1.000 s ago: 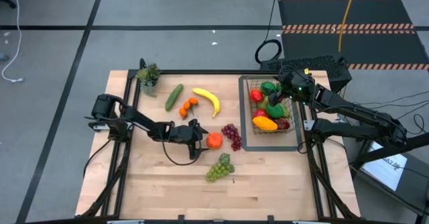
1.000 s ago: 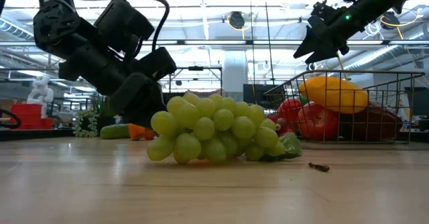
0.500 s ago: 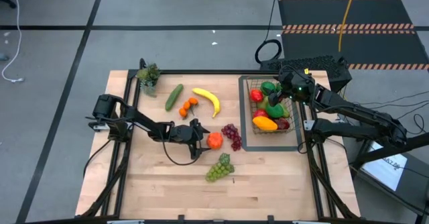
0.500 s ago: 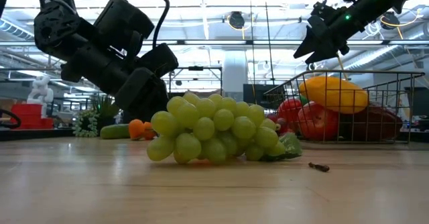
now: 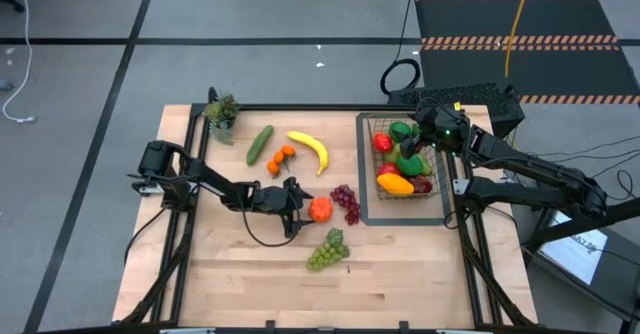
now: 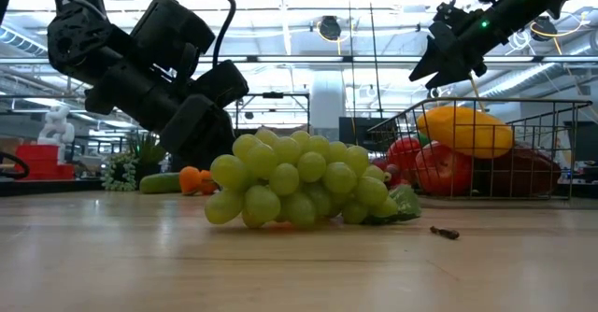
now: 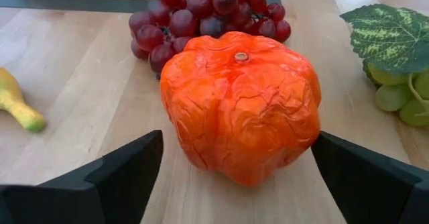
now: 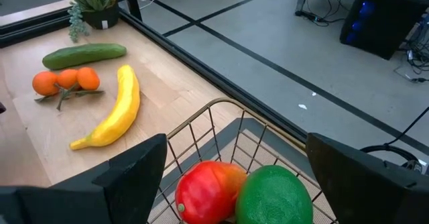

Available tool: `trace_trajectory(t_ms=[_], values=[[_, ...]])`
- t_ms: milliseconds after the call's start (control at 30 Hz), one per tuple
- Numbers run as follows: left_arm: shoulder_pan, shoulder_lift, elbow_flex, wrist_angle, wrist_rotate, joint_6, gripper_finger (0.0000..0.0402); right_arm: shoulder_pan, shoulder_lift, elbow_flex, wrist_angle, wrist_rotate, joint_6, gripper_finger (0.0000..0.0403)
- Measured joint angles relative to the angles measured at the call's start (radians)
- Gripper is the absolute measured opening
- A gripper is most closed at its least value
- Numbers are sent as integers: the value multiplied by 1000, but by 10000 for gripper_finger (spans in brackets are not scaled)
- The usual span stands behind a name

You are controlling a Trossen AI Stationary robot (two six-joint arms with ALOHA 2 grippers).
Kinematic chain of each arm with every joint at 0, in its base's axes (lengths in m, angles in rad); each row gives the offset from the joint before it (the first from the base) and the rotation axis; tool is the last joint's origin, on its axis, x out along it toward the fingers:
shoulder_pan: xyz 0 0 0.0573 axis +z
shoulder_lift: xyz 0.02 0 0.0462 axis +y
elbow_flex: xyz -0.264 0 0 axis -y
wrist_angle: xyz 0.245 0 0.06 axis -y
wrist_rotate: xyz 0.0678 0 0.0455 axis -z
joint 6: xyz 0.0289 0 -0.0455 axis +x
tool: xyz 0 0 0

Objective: Build produce basket
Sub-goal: Put the pumpkin into the gold wire basket

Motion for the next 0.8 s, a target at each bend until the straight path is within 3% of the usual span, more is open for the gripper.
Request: trace_trajectory(t_ms=[333,800], values=[[0,0,0,1,0,17,292,0,0,0,0,0,0,352],[0,-4,0,70,0,66,293,0,0,0,-1,0,0,352]])
